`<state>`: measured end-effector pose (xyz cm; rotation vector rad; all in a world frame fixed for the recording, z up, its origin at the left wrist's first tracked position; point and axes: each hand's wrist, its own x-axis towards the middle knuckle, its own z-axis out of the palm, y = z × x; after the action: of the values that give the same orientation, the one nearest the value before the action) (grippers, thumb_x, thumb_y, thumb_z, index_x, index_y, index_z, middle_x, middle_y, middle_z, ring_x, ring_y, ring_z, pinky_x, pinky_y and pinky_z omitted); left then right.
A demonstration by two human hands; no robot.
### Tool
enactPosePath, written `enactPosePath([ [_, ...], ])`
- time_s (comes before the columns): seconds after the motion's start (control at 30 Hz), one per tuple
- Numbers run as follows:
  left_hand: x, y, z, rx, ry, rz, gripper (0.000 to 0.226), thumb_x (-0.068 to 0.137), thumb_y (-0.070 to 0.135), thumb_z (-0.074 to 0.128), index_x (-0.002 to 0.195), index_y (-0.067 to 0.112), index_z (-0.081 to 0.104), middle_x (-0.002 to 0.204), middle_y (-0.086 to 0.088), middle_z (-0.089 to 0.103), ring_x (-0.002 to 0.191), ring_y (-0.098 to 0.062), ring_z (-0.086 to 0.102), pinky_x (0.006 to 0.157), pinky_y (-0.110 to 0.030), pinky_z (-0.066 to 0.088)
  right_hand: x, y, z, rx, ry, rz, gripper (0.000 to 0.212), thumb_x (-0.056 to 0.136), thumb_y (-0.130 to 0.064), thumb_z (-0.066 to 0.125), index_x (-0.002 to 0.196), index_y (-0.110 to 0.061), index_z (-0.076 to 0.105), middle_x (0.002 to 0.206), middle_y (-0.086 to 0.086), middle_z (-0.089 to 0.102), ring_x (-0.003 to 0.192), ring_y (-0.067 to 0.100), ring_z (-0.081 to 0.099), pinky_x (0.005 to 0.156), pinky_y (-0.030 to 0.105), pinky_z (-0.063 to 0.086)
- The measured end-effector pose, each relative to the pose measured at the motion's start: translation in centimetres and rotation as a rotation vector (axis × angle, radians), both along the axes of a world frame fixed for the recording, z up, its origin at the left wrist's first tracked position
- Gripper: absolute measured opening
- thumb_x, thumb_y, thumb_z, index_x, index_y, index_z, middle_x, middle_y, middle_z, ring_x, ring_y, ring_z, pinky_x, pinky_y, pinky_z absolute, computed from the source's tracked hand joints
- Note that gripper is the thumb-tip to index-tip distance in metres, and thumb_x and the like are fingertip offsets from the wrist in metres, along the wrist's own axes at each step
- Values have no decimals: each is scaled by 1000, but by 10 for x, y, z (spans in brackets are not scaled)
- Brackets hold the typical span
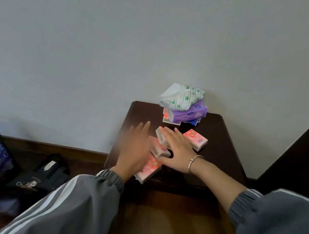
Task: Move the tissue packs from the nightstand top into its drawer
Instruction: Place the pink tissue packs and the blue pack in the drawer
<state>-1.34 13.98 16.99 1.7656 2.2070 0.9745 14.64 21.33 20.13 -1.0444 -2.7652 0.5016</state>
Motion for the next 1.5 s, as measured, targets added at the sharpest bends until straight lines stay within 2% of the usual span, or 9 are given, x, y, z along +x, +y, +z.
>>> enactPosePath([
  [0.17,-43,-14,17,-316,-54,-164,94,76,68,58,151,36,10,161,2,-2,148,-20,-6,119,-51,8,-16,24,11,-135,-323,41,114,68,-61,70,150,-32,-4,159,-8,-8,147,22,-8,119,48,6],
  [0.3,-38,-11,10,-539,132,-287,120,59,82,59,147,42,-11,158,5,-21,145,-22,-22,114,-59,0,-26,42,10,-97,-399,84,100,71,-62,68,149,-28,16,159,-7,2,145,22,10,118,36,13],
  [0.4,-29,-3,6,-536,167,-242,122,60,83,57,148,37,-13,160,5,-11,147,-24,-15,114,-59,2,-20,47,9,-91,-351,98,85,79,-54,64,147,-20,27,156,-1,17,140,20,27,115,32,24],
  [0.53,-29,-2,3,-491,343,-94,111,69,86,39,152,22,3,160,0,8,146,-28,9,114,-53,17,4,46,-1,-44,-189,23,64,86,-42,59,139,-15,36,145,4,40,127,21,43,105,33,35],
  [0.73,-17,-15,10,-471,515,82,81,85,74,26,147,22,24,147,-12,32,132,-33,32,104,-47,33,12,41,-26,115,-317,-107,62,91,-40,48,146,-22,27,158,-3,14,147,26,3,118,47,13],
  [0.83,-34,-20,20,-520,434,-21,65,92,53,37,149,28,19,151,-12,23,135,-36,26,106,-50,32,9,34,-28,148,-239,-135,64,90,-33,50,148,-20,24,158,-2,16,147,24,6,119,43,13],
  [0.97,-60,-22,25,-638,352,-193,85,83,31,57,151,36,7,160,3,0,142,-33,11,111,-50,27,10,23,-39,170,-196,-179,64,90,-32,51,147,-18,26,158,-1,15,146,20,10,119,40,16],
  [1.37,-64,-2,71,-352,381,-287,51,75,12,59,118,35,42,123,9,51,115,-17,49,97,-40,35,39,4,-64,121,93,-407,65,92,-38,42,149,-32,11,158,-9,9,147,15,-1,118,49,14],
  [1.5,-34,-1,71,-188,574,-524,53,80,7,55,124,33,41,140,9,42,131,-15,38,103,-39,33,42,7,-57,155,183,-498,65,89,-25,50,147,-24,23,156,0,22,146,21,9,116,45,21],
])
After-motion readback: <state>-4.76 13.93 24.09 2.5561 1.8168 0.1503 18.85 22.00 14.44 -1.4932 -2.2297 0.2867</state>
